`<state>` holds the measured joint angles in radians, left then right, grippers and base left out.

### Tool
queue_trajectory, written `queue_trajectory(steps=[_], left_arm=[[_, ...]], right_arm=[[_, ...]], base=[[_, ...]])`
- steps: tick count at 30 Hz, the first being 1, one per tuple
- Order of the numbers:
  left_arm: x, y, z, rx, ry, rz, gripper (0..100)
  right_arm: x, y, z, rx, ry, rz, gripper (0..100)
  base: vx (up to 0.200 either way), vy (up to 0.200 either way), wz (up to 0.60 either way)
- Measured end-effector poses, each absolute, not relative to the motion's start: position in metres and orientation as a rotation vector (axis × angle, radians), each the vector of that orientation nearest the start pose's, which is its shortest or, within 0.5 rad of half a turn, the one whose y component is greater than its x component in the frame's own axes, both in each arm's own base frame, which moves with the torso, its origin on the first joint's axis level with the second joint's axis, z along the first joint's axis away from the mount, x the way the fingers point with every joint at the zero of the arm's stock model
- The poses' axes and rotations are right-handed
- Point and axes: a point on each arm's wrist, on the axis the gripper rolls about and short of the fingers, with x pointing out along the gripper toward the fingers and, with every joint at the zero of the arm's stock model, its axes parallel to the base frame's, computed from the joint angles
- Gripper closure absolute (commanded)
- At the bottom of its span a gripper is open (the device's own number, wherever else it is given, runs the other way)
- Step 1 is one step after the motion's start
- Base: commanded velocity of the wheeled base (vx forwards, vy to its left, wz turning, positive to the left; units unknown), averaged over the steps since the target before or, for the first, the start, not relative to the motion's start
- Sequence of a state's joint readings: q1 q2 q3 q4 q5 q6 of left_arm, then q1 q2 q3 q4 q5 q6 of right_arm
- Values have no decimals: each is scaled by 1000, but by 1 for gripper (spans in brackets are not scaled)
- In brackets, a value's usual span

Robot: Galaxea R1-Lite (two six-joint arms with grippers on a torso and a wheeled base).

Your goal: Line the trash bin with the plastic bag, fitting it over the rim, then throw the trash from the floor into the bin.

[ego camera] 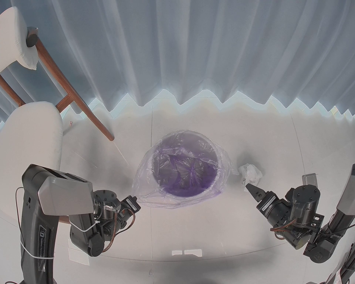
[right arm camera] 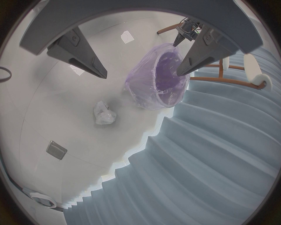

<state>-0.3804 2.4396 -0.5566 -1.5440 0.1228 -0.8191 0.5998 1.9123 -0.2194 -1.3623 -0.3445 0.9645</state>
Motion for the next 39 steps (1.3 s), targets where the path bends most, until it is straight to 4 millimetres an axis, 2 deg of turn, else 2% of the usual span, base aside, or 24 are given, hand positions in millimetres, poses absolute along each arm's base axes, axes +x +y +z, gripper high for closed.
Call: queue_trajectory(steps=[12,18,29,30,39], left_arm=[[334,-113,-48,-709,409,-53,100],[339,-116,-58,-691,406,-46,100],[328,-120,-46,-687,405,-39,100],[324,-120,-45,-684,412,-38,0],[293,-119,-27,-689,462,-46,0]], right_arm=[[211,131,67,805,385,76,0],[213,133,65,801,391,74,0],[217,137,60,791,403,78,0],[217,138,60,790,403,78,0],[214,142,59,782,416,97,0]], base=[[0,0,0],[0,0,0],[0,0,0],[0,0,0],[0,0,0]])
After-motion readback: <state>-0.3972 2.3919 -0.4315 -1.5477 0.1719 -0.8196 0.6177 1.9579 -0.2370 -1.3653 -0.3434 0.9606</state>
